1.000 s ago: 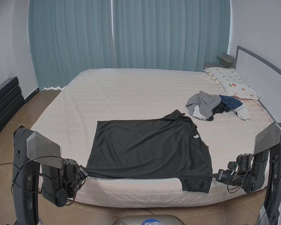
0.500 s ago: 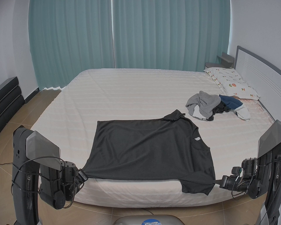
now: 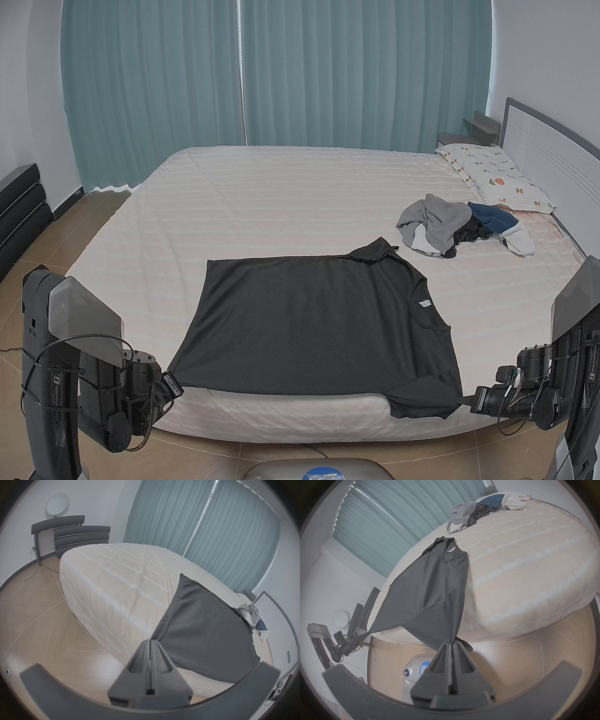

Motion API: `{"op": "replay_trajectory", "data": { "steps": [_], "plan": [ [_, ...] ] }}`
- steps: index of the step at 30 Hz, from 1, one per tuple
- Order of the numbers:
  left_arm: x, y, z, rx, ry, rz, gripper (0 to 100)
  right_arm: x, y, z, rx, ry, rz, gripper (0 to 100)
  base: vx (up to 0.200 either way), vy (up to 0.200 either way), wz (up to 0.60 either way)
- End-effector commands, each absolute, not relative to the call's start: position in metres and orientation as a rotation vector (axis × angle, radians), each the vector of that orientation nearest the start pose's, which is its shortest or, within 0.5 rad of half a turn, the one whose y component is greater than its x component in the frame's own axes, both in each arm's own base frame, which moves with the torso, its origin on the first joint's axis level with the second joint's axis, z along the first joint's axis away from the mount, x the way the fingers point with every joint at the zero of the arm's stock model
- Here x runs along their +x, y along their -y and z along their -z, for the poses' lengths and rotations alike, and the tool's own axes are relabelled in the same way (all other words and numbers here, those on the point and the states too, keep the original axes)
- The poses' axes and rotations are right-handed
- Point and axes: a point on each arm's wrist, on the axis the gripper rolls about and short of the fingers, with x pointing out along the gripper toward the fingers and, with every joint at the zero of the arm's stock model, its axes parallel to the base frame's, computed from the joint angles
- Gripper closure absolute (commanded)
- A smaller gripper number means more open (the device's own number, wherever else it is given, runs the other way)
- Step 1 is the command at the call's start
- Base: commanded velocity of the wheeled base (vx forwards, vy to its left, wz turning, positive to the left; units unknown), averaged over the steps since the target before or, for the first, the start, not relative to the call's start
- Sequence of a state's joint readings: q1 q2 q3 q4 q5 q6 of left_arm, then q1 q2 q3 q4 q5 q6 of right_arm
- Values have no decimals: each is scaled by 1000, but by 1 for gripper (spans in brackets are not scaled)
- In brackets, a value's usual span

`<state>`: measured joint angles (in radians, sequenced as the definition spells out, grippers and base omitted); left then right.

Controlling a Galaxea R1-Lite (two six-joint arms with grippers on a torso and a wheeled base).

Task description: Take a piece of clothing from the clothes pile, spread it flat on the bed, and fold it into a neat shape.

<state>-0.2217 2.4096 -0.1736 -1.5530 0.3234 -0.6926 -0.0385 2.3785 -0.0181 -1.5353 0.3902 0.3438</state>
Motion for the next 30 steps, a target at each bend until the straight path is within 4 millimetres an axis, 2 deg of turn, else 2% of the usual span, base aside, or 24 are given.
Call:
{"op": "replay_trajectory", "data": {
  "steps": [1,12,19,30],
  "plan": [
    [245,48,46,-475,-591,-315,100,209,-1,44,495,-889,-174,100,0,0,0],
    [233,47,47,-421,-641,-312,100,202,-1,37,444,-940,-154,100,0,0,0],
    [219,44,47,-341,-701,-304,100,192,-5,28,393,-1000,-162,100,0,0,0],
    [208,45,48,-294,-749,-295,100,182,-5,26,311,-1078,-152,100,0,0,0]
  ]
}}
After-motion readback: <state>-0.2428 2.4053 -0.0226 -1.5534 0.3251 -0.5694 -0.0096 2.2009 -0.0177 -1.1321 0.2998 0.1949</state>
